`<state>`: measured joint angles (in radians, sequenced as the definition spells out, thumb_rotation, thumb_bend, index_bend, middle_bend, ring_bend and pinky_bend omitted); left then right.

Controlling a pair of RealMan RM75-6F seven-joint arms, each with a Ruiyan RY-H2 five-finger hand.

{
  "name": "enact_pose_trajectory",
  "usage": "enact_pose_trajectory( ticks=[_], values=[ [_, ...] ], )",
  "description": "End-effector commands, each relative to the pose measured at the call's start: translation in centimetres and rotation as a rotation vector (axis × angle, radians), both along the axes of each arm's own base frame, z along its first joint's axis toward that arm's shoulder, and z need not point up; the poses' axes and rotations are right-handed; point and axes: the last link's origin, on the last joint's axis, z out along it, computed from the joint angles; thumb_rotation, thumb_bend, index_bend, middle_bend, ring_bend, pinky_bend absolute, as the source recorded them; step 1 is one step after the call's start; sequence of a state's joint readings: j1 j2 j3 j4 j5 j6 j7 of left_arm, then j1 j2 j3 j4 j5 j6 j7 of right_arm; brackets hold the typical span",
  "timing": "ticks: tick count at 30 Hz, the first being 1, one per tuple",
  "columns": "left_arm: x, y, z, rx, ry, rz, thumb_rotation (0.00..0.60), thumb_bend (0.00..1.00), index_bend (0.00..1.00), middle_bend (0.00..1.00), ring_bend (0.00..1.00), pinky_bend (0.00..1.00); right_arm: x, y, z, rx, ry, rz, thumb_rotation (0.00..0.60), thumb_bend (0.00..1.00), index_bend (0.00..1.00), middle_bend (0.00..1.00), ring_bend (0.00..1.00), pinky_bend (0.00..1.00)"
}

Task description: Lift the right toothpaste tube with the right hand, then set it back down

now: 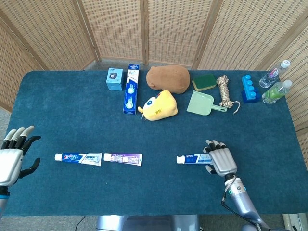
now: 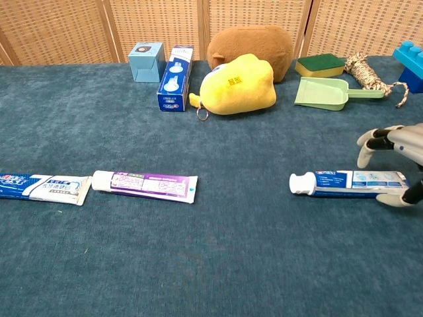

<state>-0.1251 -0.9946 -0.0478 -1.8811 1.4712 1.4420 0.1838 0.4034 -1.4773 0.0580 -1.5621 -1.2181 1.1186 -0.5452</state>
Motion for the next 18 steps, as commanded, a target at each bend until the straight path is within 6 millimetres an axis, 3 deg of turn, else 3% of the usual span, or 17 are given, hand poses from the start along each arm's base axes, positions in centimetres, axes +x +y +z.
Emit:
enact_pose_trajectory(
  ticks=[1,18],
  values=[
    [0.0,-0.1,0.1,0.003,0.000,0.001,0.600,0.32,0.20,0.08,0.05,0.04,-0.3,0.0,0.1,0.003,-0.005,-0.002,0.530,0.29,0.33,0.16,0.14,0.22],
    [0.4,-0.6,0.6,0.022,0.004,-0.006,0.600,0.32,0.20,0.08,0.05,0.04,-1.5,-0.7,0.5,0.023,-0.004,-0.011,0.549,0.29,0.36,0.17,0.14,0.22]
  ],
)
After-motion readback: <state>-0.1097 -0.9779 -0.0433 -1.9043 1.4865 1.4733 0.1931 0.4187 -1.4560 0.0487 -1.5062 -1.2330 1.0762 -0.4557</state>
